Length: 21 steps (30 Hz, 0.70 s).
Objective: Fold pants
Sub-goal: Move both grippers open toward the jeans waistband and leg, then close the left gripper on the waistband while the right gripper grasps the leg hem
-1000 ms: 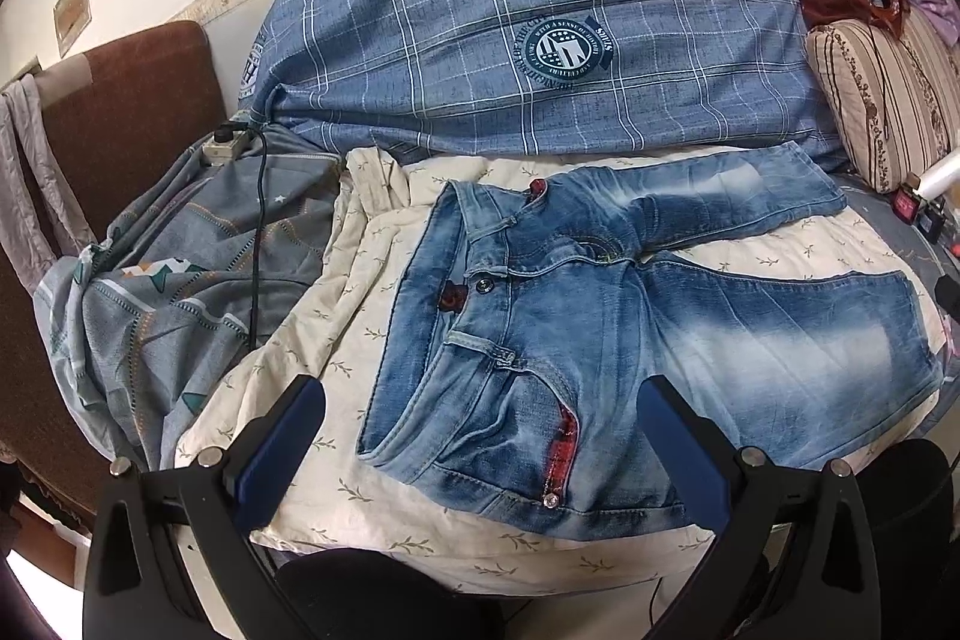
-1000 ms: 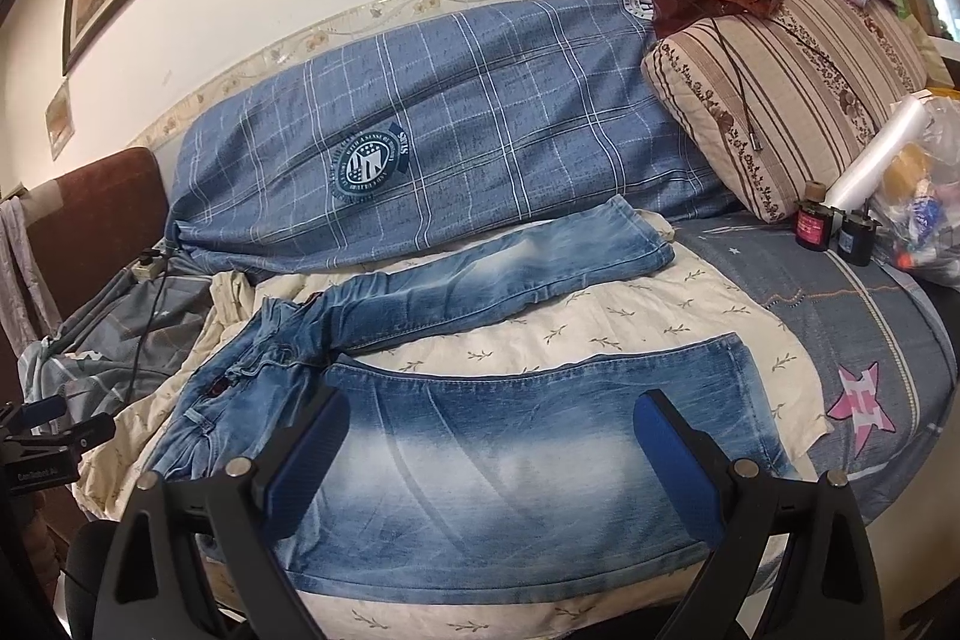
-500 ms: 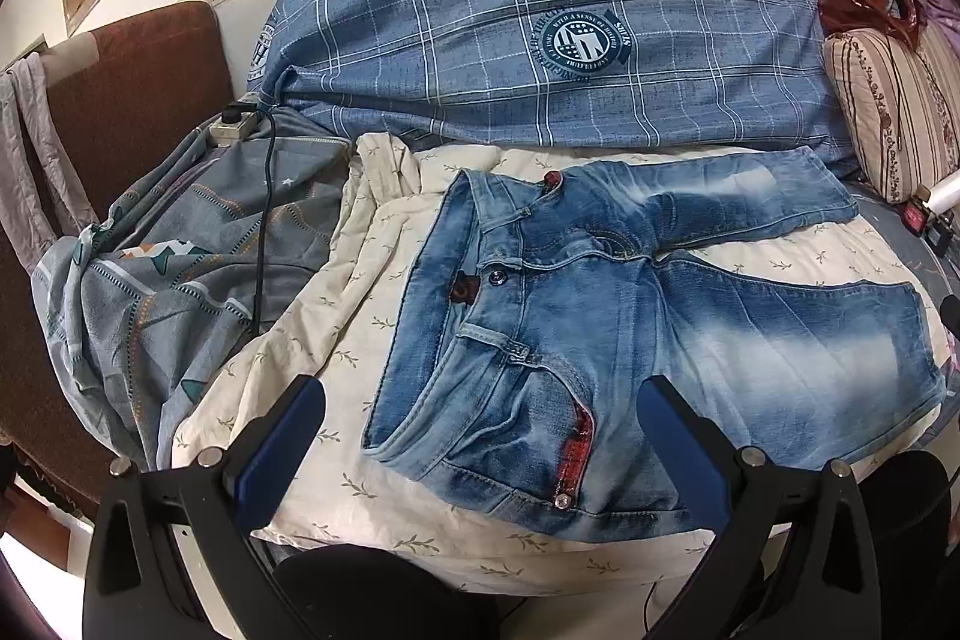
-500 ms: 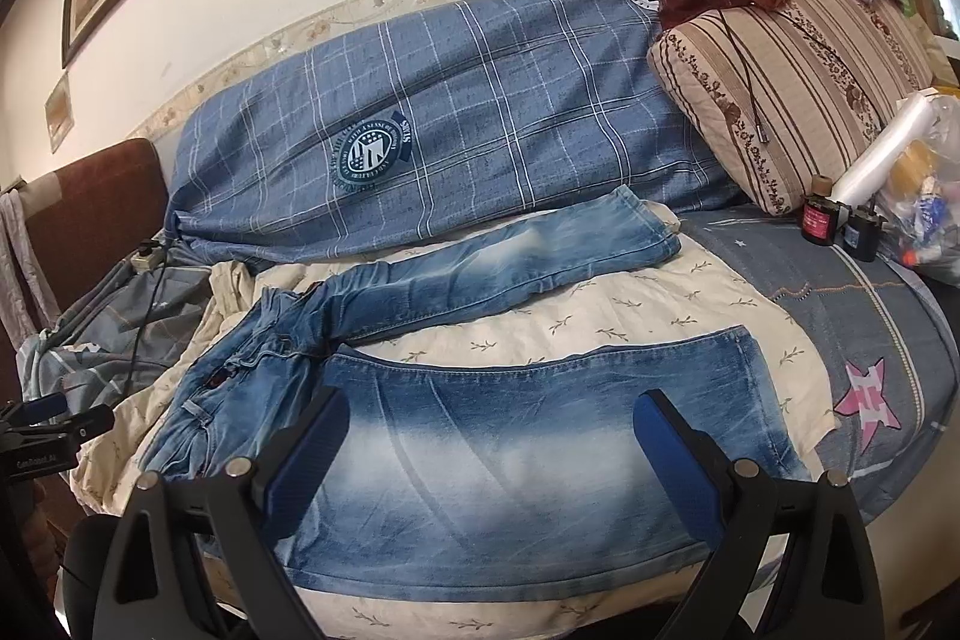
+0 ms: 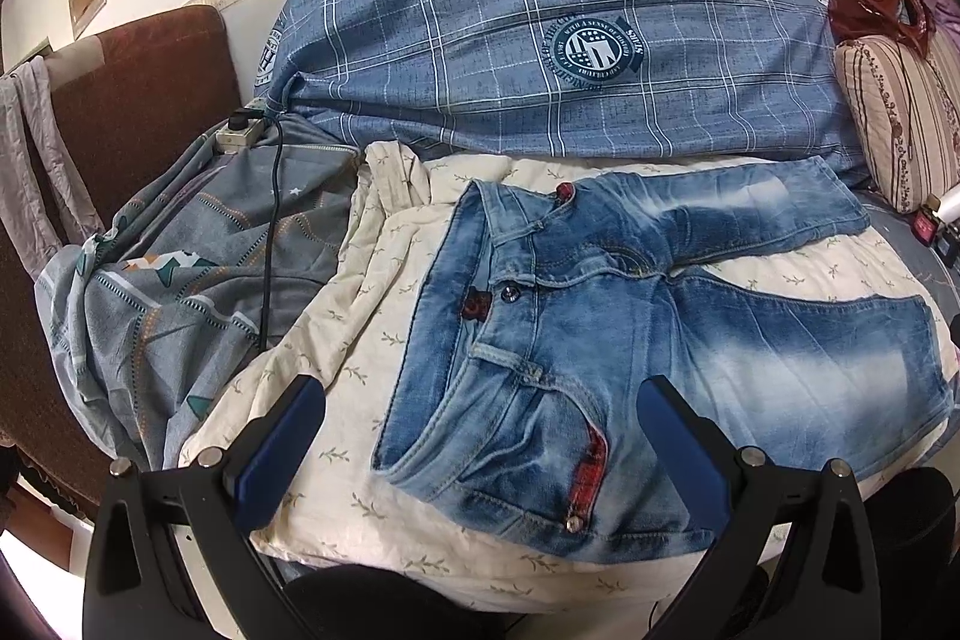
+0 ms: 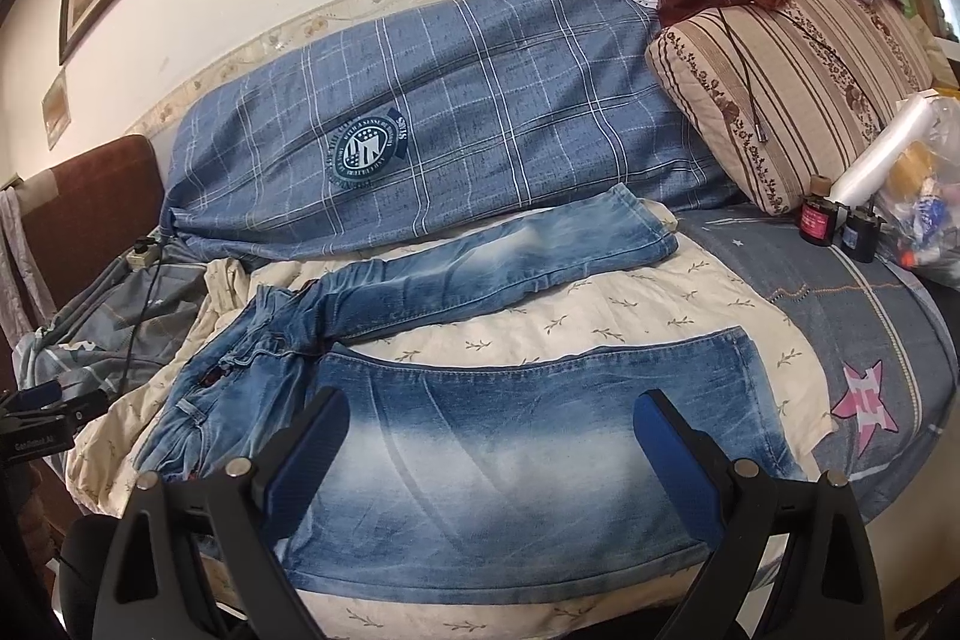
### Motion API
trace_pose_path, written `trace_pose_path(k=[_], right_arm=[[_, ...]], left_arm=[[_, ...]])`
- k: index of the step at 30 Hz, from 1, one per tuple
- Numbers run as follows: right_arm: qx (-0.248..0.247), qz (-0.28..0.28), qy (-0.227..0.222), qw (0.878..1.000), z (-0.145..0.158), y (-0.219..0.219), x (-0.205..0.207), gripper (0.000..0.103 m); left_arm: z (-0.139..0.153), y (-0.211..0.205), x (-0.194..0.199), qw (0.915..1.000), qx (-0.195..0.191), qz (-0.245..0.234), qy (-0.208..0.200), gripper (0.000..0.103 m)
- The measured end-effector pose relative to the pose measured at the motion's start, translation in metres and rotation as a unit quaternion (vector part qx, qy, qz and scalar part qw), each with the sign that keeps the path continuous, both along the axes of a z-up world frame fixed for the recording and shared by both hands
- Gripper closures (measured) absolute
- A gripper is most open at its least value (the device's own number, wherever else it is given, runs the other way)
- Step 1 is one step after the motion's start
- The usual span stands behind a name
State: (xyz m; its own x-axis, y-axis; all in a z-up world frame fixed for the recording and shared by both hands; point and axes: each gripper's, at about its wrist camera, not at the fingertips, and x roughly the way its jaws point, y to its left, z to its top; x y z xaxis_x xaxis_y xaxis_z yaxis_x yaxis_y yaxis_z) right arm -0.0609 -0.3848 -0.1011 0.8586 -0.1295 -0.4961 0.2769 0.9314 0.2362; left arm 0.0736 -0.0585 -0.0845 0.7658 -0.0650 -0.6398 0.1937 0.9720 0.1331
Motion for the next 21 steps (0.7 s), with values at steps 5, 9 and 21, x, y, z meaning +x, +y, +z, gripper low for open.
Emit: trace_pose_path(k=[5,9,21], right_arm=[[0.002,-0.003,0.000,1.000,0.003,-0.008,0.012,0.005],[0.009,-0.010,-0.002,1.000,0.004,-0.016,0.020,0.005],[0.042,-0.012,0.003,0.999,0.001,-0.031,0.029,0.005]], left_arm=[[0.002,-0.005,0.015,1.0000,0.000,0.002,-0.004,0.000],[0.004,-0.010,0.026,1.0000,-0.001,0.000,-0.006,0.000],[0.000,-0.007,0.043,0.9997,-0.015,0.001,0.019,0.000]])
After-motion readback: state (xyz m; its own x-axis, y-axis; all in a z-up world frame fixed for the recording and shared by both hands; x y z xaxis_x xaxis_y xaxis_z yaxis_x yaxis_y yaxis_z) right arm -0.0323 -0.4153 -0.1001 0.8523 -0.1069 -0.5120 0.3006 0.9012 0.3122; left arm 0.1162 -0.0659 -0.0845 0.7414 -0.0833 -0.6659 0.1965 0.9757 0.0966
